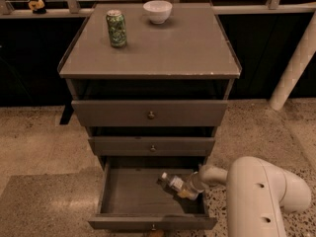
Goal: Place blue plastic bottle into bottom drawer
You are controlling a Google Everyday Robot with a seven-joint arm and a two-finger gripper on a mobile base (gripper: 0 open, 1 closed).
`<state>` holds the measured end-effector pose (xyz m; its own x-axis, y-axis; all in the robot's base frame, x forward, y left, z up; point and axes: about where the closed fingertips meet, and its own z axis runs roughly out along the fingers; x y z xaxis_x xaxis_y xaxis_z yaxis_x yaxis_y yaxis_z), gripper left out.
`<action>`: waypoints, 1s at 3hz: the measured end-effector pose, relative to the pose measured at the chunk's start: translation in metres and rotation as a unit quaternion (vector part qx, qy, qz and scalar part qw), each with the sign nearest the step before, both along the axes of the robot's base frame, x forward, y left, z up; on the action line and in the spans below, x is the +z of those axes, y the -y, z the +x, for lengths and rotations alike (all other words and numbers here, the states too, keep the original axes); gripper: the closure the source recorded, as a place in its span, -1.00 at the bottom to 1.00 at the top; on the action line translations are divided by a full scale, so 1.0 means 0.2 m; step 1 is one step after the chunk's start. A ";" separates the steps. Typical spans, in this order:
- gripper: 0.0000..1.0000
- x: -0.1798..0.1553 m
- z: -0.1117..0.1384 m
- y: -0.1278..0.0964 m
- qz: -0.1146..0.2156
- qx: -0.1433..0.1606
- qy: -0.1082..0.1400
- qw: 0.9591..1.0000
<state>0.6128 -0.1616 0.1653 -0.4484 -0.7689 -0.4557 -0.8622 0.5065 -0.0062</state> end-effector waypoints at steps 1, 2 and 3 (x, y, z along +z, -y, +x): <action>-0.77 0.00 0.00 0.00 0.000 0.000 0.000 1.000; -1.00 0.00 0.00 0.00 0.000 0.000 0.000 1.000; -1.00 0.00 0.00 0.00 0.000 0.000 0.000 1.000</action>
Offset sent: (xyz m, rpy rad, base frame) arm 0.0000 0.0000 0.0000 0.0000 0.0000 0.0000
